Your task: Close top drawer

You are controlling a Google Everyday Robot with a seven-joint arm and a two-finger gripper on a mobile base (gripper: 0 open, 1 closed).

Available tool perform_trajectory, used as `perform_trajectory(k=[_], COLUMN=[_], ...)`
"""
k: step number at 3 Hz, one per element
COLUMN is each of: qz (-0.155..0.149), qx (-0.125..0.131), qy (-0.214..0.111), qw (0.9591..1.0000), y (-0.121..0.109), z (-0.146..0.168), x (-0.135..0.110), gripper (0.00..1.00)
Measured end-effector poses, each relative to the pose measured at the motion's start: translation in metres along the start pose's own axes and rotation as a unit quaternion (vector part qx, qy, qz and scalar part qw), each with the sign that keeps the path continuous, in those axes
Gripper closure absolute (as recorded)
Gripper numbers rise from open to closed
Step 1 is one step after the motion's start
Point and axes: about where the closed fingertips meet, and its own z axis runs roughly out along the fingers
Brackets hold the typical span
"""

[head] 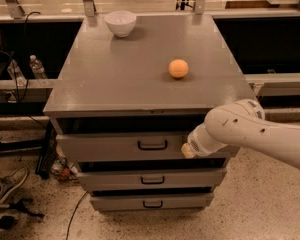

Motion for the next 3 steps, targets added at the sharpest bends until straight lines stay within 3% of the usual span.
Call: perform_trajectory(k=[1, 2, 3], qz=[-0.001, 0.021, 0.069], qx=[0.0, -0.002, 0.001], qy=[-0.001, 0.005, 0.021], qw=[1.0, 0.9998, 0.9974], y=[0.002, -0.001, -0.01], z=[-0.001, -0.006, -0.02], x=[0.002, 0.023, 0.069], gripper=[1.0, 1.0, 1.0])
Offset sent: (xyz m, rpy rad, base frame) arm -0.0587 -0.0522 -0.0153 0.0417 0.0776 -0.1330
